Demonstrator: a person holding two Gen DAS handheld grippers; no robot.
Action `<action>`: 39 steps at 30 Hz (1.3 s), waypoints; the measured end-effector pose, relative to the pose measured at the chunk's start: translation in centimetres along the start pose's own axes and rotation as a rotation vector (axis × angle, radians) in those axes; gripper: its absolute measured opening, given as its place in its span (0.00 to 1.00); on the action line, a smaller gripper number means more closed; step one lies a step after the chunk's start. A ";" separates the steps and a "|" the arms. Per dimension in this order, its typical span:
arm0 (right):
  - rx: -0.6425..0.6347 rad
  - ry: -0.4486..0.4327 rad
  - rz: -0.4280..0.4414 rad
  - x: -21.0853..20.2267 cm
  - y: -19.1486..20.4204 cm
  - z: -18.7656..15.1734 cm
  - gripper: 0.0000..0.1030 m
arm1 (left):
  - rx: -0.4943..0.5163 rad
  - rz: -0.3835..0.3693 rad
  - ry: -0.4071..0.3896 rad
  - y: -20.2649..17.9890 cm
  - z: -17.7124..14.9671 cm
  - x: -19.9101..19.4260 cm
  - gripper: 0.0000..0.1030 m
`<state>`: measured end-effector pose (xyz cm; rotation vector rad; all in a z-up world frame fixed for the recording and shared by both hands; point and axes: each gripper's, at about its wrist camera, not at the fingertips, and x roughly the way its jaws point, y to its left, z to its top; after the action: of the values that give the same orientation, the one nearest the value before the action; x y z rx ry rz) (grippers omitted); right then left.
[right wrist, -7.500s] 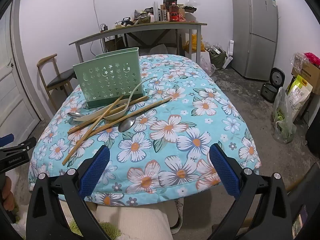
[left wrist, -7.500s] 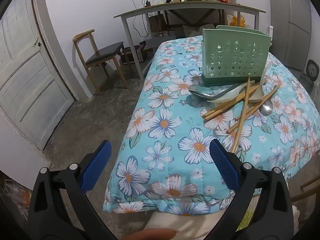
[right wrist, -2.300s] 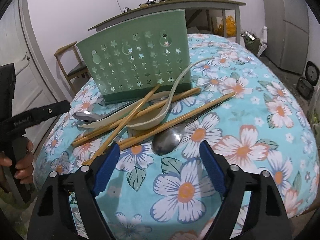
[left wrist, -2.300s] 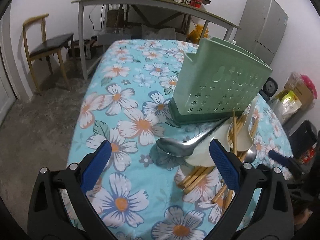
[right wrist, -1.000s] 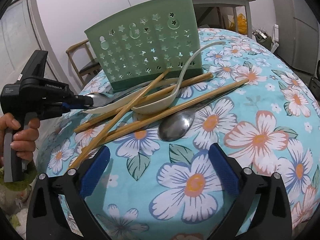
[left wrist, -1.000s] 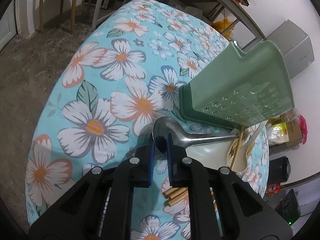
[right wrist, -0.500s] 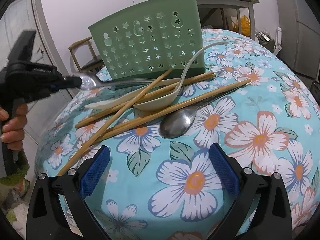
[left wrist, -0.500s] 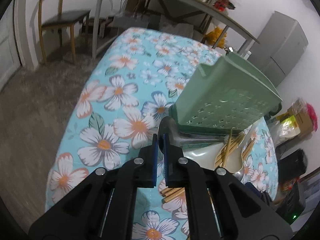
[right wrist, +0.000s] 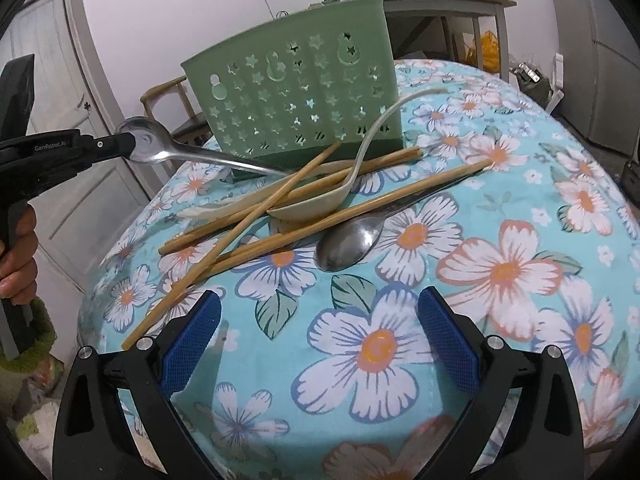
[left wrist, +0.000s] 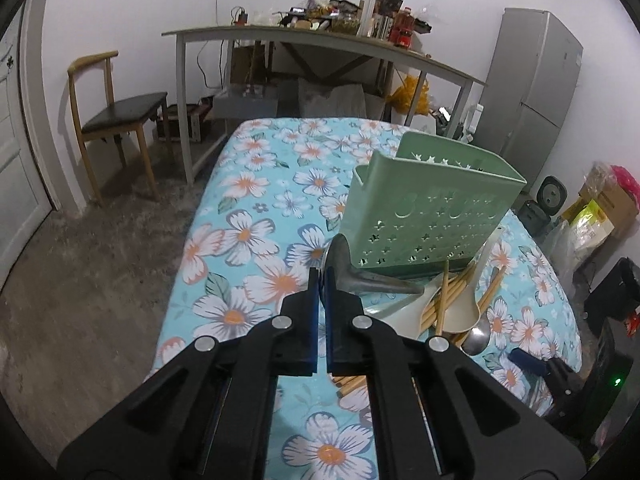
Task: Organize utensils
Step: 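Lift the silver spoon with the left gripper while the right gripper reaches a white spoon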
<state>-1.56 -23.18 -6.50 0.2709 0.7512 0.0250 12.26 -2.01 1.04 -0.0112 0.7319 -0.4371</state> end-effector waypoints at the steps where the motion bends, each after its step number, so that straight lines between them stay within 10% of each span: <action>1: -0.010 -0.017 -0.011 -0.5 0.1 0.0 0.93 | 0.004 -0.001 -0.011 0.1 0.0 -0.3 0.02; 15: -0.317 -0.118 0.068 -1.4 8.1 3.9 0.62 | -0.077 -0.001 -0.146 4.6 0.6 -3.8 0.01; 39: -0.828 0.093 -0.239 7.9 16.9 2.8 0.25 | -0.216 0.009 -0.196 11.6 0.6 -2.7 0.01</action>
<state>7.37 -6.58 -5.60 -0.6114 0.8019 0.1191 15.32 9.49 1.41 -0.2500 0.5824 -0.3412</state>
